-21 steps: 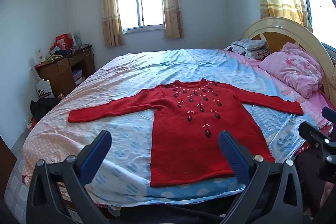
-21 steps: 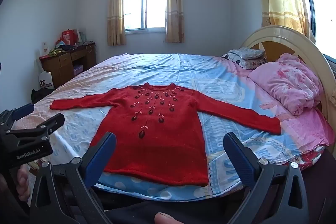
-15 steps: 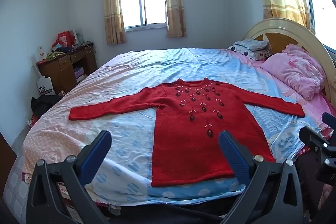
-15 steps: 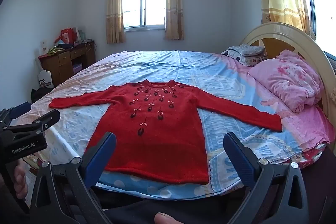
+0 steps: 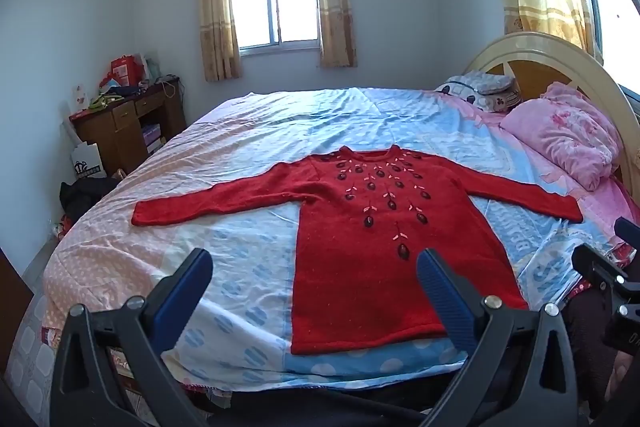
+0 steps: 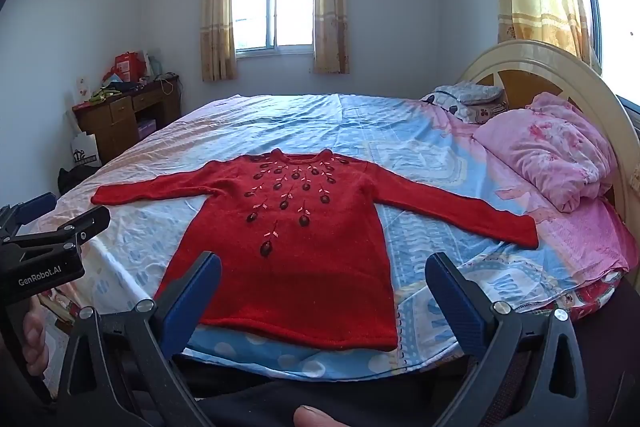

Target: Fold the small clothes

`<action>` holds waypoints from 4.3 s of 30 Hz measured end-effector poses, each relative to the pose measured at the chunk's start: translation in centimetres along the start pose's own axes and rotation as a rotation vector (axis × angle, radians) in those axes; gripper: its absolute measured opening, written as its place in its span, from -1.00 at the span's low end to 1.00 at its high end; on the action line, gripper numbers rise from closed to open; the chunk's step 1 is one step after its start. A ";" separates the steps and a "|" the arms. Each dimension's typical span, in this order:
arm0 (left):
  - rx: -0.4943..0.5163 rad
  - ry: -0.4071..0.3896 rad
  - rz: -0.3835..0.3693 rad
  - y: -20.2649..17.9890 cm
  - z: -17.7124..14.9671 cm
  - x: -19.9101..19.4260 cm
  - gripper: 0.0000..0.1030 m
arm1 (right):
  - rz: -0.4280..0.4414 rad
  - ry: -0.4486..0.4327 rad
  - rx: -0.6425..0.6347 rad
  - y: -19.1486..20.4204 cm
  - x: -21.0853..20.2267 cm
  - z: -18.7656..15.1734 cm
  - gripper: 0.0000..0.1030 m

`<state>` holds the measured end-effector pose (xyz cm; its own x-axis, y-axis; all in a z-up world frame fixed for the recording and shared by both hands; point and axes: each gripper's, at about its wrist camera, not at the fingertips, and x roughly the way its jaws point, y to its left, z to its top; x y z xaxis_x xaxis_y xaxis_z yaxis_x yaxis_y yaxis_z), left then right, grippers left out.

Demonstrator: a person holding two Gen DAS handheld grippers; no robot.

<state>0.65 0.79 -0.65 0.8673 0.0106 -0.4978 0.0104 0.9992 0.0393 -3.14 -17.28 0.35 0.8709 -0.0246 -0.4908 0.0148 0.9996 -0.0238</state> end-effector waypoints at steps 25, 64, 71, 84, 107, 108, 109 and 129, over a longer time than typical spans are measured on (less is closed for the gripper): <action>-0.008 0.014 0.001 0.3 -0.1 0.3 1.00 | 0.003 0.019 0.010 -0.2 0.7 -0.2 0.98; -0.010 0.017 0.000 0.3 -0.3 0.3 1.00 | 0.015 0.035 0.007 0.0 1.2 -0.6 0.98; -0.005 0.025 -0.002 0.2 -0.6 0.6 1.00 | 0.049 0.033 0.022 -0.3 1.5 -0.6 0.98; 0.059 0.086 0.042 -0.8 0.0 6.4 1.00 | 0.011 0.085 0.073 -4.1 7.1 -1.0 0.98; 0.170 0.152 0.107 -5.0 2.7 21.8 1.00 | -0.232 0.248 0.261 -19.7 21.4 -1.4 0.97; 0.175 0.159 0.117 -5.0 2.9 22.5 1.00 | -0.245 0.253 0.281 -20.7 21.8 -1.3 0.97; 0.175 0.166 0.120 -4.9 3.1 23.3 1.00 | -0.262 0.254 0.304 -21.9 22.1 -1.2 0.97; 0.043 0.278 0.215 -0.8 3.4 30.9 1.00 | -0.471 0.342 0.716 -40.6 25.3 -2.8 0.00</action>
<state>29.13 0.23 -13.14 0.6829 0.2369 -0.6910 -0.1315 0.9704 0.2027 16.91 -58.54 -13.57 0.5069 -0.3200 -0.8004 0.7307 0.6521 0.2021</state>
